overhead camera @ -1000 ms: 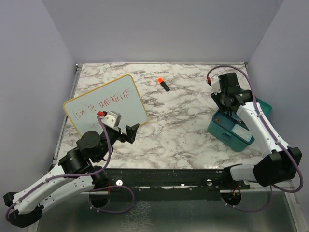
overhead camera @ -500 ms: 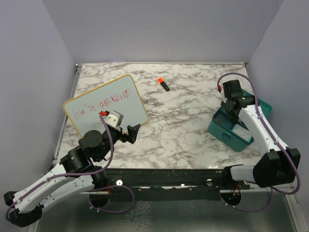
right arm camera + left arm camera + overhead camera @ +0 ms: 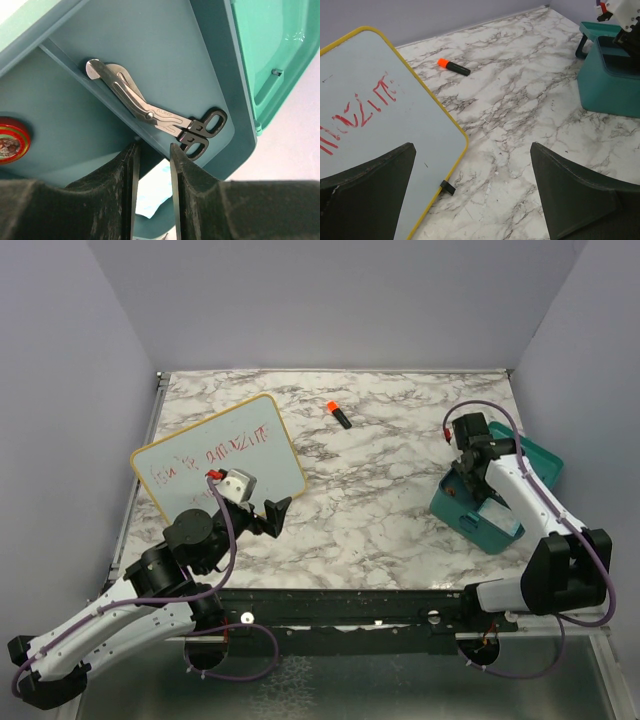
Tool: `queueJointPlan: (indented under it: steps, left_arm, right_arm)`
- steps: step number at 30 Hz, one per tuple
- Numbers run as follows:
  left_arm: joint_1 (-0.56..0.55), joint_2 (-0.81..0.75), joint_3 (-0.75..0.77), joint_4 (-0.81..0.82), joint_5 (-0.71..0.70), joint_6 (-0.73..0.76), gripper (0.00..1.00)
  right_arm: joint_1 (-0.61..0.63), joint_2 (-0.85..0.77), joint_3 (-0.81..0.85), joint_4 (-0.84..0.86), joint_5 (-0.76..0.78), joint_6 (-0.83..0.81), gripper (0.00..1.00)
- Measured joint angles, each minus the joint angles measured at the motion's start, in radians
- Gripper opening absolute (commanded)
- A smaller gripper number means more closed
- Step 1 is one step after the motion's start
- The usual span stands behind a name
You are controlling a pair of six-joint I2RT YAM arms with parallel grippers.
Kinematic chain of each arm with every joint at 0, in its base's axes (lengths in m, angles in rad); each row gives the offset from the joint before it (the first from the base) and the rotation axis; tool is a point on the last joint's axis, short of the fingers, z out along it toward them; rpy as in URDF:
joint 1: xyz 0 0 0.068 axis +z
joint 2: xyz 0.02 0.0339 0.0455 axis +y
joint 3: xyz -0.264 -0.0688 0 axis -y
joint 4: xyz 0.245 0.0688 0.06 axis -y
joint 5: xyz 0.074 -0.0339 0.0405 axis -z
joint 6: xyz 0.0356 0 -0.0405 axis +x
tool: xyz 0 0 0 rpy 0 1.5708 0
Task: Organize the medicine kit
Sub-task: Place the medicine box compartment inside the medicine box, then move the medicine box to the center of the board.
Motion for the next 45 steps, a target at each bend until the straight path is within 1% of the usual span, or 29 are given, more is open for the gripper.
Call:
queueJointPlan:
  steps: [7, 12, 17, 21, 28, 34, 39, 43, 45]
  left_arm:
    - [0.0, 0.004, 0.0, 0.0, 0.0, 0.0, 0.99]
    - [0.0, 0.004, 0.0, 0.0, 0.0, 0.0, 0.99]
    - [0.0, 0.019, 0.0, 0.001, 0.0, -0.006, 0.99]
    - [0.0, 0.077, 0.0, 0.0, 0.0, -0.018, 0.99]
    - [0.0, 0.259, 0.045, 0.004, 0.021, -0.069, 0.99]
    - [0.0, 0.468, 0.145, 0.065, 0.092, -0.105, 0.99]
    - [0.0, 0.651, 0.249, 0.171, 0.181, -0.155, 0.89]
    - [0.0, 0.801, 0.335, 0.257, 0.23, -0.193, 0.81]
    - [0.0, 0.882, 0.39, 0.289, 0.258, -0.212, 0.79]
  right_arm:
    - [0.0, 0.02, 0.0, 0.002, -0.014, -0.001, 0.35]
    - [-0.002, 0.032, 0.019, -0.011, -0.028, 0.0, 0.38]
    - [-0.006, 0.077, 0.151, -0.074, -0.096, 0.022, 0.39]
    - [-0.005, 0.073, 0.272, -0.1, -0.137, 0.036, 0.39]
    - [-0.006, 0.053, 0.318, -0.122, -0.169, 0.045, 0.39]
    - [-0.006, -0.008, 0.322, -0.065, -0.176, 0.119, 0.4]
    - [-0.006, -0.057, 0.351, 0.012, -0.181, 0.245, 0.42]
    - [-0.006, -0.095, 0.339, 0.061, -0.202, 0.341, 0.53]
    - [-0.006, -0.12, 0.315, 0.09, -0.208, 0.387, 0.56]
